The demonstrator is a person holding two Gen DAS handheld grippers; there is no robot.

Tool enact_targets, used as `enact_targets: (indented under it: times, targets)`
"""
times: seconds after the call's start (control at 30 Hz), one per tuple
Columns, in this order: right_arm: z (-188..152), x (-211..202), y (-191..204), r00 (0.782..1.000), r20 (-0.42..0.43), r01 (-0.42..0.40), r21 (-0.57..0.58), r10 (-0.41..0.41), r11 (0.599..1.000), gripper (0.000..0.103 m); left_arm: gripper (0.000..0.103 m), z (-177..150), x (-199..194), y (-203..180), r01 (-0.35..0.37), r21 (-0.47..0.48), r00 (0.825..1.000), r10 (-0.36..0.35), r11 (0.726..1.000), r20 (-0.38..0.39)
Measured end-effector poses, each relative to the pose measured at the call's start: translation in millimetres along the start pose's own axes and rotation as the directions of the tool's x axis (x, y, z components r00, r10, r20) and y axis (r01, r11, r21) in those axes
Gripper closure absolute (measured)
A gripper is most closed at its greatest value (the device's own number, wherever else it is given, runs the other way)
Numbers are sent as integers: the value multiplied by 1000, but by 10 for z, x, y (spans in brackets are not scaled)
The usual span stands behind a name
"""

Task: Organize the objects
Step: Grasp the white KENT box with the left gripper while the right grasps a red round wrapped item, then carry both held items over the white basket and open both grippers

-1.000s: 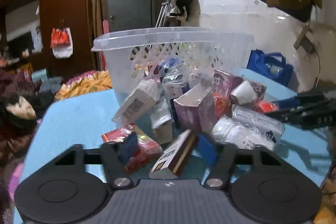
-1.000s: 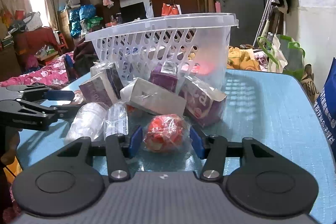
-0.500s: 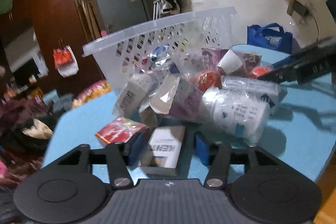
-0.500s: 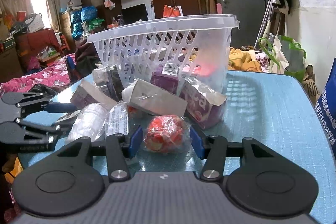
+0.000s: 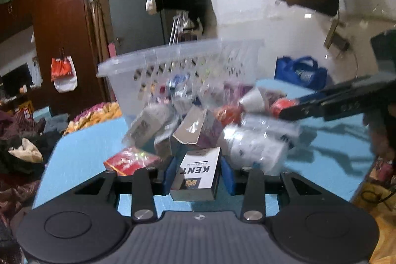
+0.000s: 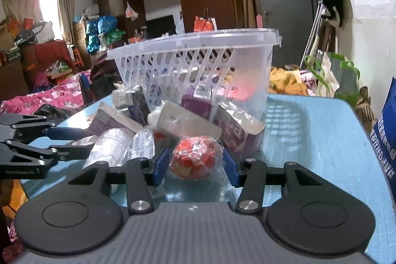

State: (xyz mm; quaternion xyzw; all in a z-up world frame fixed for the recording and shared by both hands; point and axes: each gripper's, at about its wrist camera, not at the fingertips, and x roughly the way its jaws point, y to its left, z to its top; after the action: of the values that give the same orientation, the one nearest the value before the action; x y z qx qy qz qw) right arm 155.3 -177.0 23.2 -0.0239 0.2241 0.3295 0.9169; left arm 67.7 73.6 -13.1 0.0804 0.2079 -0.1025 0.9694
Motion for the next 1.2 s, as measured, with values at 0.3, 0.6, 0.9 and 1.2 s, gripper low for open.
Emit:
enact_targets:
  times: [0.3, 0.6, 0.9, 1.2]
  targets:
    - [-27, -149, 14, 993, 111, 39, 5, -40, 999, 51, 59, 66, -202, -20, 6, -32, 992, -2, 999, 124]
    - [-42, -245, 81, 984, 169, 56, 11, -58, 998, 51, 59, 65, -204, -6, 4, -45, 989, 3, 999, 149]
    - [34, -411, 134, 970, 236, 56, 5, -56, 998, 51, 59, 159, -288, 86, 11, -81, 979, 5, 997, 202]
    - [900, -182, 249, 949, 309, 84, -56, -63, 995, 51, 59, 1078, 9, 414, 51, -154, 962, -7, 987, 271]
